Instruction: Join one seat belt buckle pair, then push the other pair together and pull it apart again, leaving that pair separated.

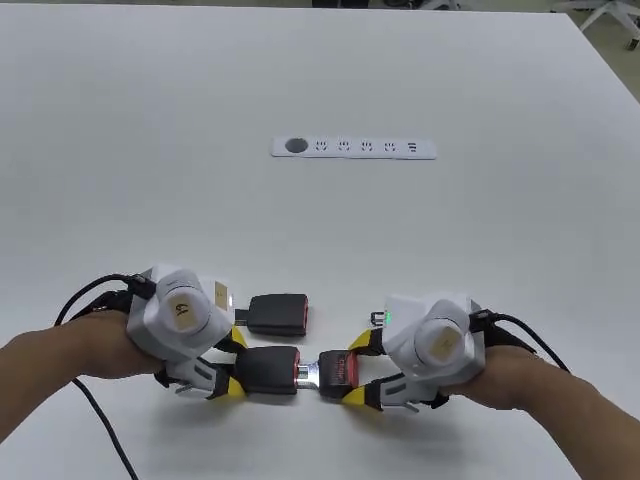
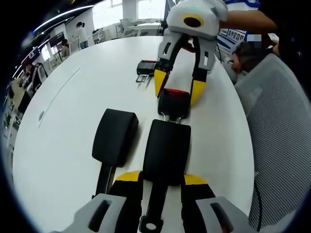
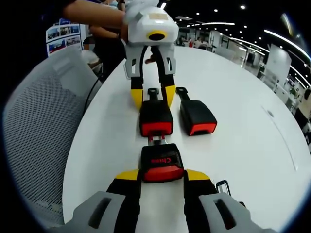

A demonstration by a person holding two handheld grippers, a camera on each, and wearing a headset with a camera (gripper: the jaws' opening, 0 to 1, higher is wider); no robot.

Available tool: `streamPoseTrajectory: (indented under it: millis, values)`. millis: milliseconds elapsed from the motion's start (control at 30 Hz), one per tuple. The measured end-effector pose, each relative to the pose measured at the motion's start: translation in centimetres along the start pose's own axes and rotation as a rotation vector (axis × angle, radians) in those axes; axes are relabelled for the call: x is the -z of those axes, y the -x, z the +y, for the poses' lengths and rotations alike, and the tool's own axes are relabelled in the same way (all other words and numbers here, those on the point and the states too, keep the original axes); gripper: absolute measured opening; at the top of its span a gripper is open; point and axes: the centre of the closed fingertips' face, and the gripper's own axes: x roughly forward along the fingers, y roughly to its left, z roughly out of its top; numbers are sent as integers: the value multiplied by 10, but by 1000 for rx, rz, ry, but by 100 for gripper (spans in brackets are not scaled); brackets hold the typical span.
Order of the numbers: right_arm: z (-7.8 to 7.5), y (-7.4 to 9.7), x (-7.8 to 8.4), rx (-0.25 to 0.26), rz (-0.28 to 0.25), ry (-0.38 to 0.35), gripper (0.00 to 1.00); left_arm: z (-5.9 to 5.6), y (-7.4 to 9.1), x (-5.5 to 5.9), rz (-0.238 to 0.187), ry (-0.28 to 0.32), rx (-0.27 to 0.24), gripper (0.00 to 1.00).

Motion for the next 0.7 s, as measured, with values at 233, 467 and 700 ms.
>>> streamPoseTrajectory:
  millis: [233,467,700]
  values:
    - [0,0,0,8,4,-15,30,1,-1,0,-3,1,-3,31]
    - [1,-1,-2,10,2,-24,29,2,-3,3,-3,1,-7,30]
    - [1,-3,-2,14,13,-32,29,2,-4,3,9,2,-10,30]
